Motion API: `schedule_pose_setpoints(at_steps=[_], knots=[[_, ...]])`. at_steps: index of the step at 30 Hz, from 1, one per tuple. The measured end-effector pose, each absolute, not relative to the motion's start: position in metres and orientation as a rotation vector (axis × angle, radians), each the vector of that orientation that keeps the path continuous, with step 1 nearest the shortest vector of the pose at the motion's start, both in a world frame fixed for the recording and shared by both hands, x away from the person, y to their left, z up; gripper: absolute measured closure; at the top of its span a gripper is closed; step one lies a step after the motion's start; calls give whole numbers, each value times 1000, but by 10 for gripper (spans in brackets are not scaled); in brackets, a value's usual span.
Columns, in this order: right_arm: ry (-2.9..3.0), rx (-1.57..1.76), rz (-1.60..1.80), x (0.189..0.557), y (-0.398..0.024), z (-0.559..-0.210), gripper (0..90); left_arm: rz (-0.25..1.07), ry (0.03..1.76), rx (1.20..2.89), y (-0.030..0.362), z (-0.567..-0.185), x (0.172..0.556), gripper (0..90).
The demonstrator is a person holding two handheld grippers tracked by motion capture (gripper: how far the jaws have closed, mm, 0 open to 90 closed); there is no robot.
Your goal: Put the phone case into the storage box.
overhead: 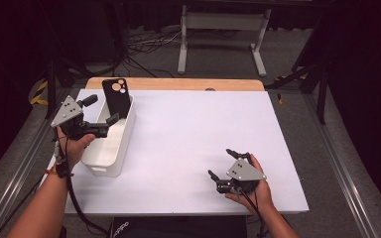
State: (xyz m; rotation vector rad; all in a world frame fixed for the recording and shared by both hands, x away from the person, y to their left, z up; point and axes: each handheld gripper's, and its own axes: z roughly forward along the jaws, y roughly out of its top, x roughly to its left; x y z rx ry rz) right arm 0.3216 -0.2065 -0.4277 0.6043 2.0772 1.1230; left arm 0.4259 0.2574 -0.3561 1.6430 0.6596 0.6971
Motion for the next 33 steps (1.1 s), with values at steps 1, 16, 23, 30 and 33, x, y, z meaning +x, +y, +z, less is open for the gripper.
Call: schedule_pose_setpoints(at_steps=[1,16,23,30,33], knots=[[2078,603,1123,322,-207,-428,151,701,659,1645,256,-356,425,42],[2075,615,1118,322,-208,-427,151,671,610,1648,243,-355,407,41],[2071,617,1128,320,-209,-426,155,656,585,1656,237,-354,400,41],[2062,615,1133,320,-210,-424,154,651,567,1640,231,-355,391,48],[2063,611,1130,319,-210,-423,154,650,559,1643,228,-354,388,48]])
